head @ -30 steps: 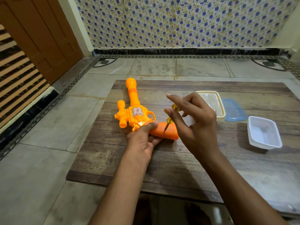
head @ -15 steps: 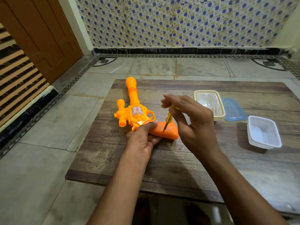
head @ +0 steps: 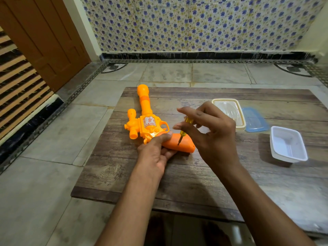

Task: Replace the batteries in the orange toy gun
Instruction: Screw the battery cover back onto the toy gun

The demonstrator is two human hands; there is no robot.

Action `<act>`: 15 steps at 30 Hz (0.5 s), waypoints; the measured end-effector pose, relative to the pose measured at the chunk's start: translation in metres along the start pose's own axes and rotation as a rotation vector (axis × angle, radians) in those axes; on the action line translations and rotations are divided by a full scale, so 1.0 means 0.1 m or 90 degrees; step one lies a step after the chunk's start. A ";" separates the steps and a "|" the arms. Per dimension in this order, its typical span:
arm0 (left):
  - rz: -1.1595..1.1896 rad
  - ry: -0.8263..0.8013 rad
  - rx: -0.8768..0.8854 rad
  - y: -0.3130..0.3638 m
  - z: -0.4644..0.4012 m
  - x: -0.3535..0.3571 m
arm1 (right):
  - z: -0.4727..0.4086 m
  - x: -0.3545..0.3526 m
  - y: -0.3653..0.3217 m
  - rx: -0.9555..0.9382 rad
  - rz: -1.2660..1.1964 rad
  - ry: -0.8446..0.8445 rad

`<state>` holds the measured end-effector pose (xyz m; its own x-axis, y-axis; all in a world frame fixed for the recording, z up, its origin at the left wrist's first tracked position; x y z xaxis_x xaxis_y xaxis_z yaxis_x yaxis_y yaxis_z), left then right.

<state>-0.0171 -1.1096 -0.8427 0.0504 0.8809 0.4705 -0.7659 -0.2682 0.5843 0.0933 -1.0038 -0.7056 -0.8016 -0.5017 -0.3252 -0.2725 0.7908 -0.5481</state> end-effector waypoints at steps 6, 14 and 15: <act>0.020 -0.012 0.011 0.02 -0.01 0.01 | 0.00 0.04 -0.02 -0.009 -0.042 -0.052; 0.014 -0.022 0.007 0.00 -0.01 0.01 | 0.00 0.05 -0.03 -0.023 0.044 -0.016; 0.017 -0.020 0.008 0.00 -0.01 0.02 | 0.00 0.05 -0.04 -0.023 0.029 -0.021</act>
<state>-0.0179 -1.1078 -0.8421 0.0511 0.8606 0.5067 -0.7594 -0.2960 0.5794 0.0904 -1.0092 -0.7055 -0.7960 -0.4758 -0.3742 -0.2562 0.8249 -0.5039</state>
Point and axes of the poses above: each hand's wrist, its own z-axis away from the middle knuckle, its own x-axis out of the palm, y = z × x, the point moved 7 cm from there along -z, towards the middle knuckle, and after that the axes turned 5 degrees about -x, right-handed, at the moved point
